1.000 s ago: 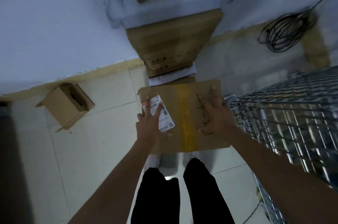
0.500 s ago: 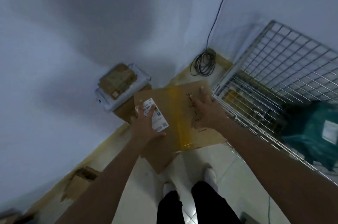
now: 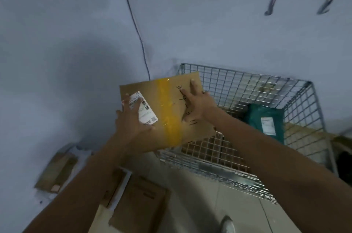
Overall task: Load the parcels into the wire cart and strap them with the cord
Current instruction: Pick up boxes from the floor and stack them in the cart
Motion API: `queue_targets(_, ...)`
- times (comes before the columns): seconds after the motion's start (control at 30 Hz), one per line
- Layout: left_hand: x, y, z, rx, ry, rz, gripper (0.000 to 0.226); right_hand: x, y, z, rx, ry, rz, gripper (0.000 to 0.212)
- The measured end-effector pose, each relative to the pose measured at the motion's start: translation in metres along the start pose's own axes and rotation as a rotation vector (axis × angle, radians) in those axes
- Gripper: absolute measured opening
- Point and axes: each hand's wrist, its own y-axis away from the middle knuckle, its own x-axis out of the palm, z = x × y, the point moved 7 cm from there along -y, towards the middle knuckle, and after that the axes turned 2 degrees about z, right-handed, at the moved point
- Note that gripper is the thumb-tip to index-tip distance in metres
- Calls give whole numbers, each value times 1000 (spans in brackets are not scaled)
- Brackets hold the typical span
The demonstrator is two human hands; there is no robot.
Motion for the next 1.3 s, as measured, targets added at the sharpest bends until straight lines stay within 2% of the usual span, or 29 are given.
queue_targets(0.2,44,-63,-167,178,3,86,133,-20,28,-171,178,-46,-36,123)
queue_targets(0.33,88,-88,-247,207,38,141,138,5,50,-257,325,-132,-30,123)
queue_targets(0.47,129,-121,-316,258,61,191,128,43,69,-320,506,-280,-32,123)
queue_targets(0.63,186,-174,-392,381,-9,330,109,98,74,-370,746,-432,-2,122)
queue_targets(0.9,287,-227,-488,568,-122,490,85,186,65,-409,1088,-686,-91,118)
queue_targets(1.03,341,-236,-540,647,-175,539,82,237,59,-424,1261,-819,-138,116)
queue_targets(1.17,400,-247,-601,823,-220,552,79,300,45,-450,1400,-1048,-223,113)
queue_targets(1.3,454,-251,-651,958,-227,557,74,345,33,-481,1501,-1123,-301,107)
